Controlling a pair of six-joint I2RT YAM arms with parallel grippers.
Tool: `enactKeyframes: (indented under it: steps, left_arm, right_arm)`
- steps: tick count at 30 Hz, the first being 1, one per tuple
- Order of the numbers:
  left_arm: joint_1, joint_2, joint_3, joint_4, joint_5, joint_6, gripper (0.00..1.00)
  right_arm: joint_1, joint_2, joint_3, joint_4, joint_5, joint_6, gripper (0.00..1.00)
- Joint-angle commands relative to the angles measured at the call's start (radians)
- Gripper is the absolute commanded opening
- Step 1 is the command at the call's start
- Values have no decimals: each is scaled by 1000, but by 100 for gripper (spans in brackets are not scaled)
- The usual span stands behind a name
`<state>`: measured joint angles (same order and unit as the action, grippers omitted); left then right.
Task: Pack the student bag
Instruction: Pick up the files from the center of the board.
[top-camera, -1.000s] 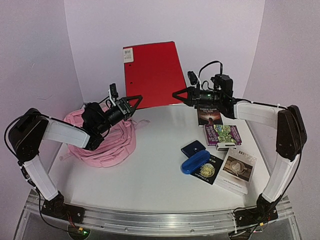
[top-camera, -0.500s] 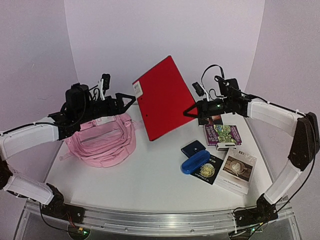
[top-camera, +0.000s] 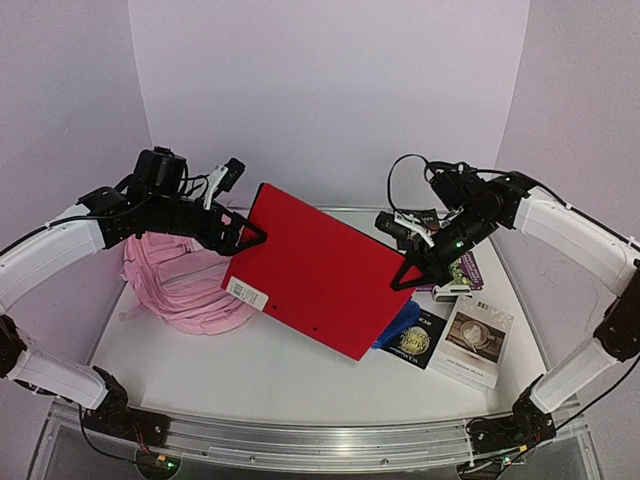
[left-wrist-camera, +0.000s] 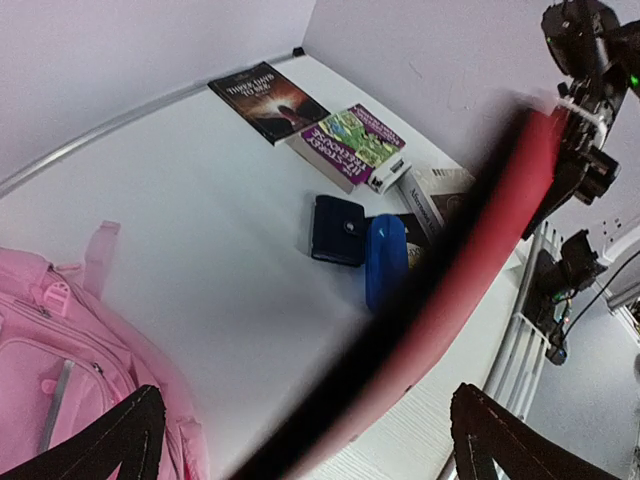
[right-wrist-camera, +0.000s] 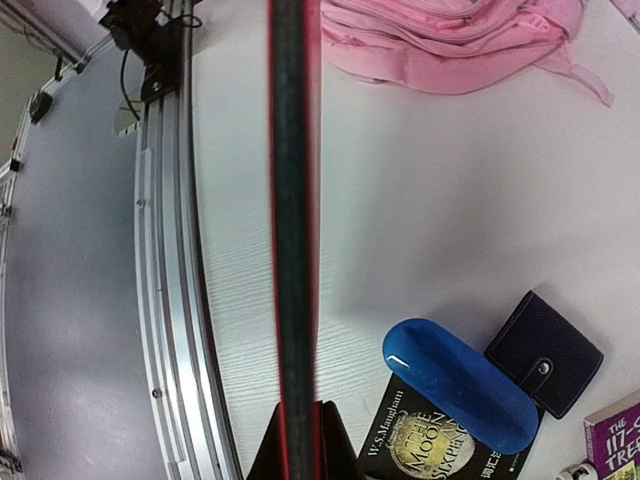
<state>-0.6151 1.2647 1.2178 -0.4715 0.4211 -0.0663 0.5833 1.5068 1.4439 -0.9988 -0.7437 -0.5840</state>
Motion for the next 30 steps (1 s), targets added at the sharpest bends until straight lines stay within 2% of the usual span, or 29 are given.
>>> enactKeyframes:
  steps: [1,3,5,12,13,16,18,19,21,22,25,30]
  left_arm:
    - [0,-11,-14,-43,119,65,99]
    - [0,-31,-48,-14,184,65,96]
    - [0,-43,-70,-4,260,65,86]
    - [-3,-77,-133,75,438,53,32]
    - [-3,-87,-140,88,449,46,26]
    - [-3,-122,-162,132,441,5,2]
    - [0,-149,-175,182,407,-44,0]
    - [1,-162,-182,206,382,-67,0]
    - [13,-187,-199,260,338,-119,0]
    - [21,-203,-208,300,330,-151,0]
    - [56,-228,-231,396,352,-233,0]
    - [86,-215,-226,509,427,-339,0]
  right_arm:
    - [19,-66,69,-59,-22,-121,0]
    - [27,-74,75,-64,-28,-131,0]
    - [28,-76,84,-65,-26,-137,0]
    - [27,-53,122,-64,-47,-148,0]
    - [27,-50,124,-62,-41,-149,3]
    - [22,-38,140,-45,-10,-118,29]
    - [0,-26,154,-25,-27,-63,57]
    - [-21,-18,163,-17,-54,-33,66]
    - [-96,-5,177,9,-146,34,93]
    - [-147,2,181,26,-198,65,97]
    - [-240,22,176,48,-337,111,98]
    - [-250,18,89,132,-418,184,98]
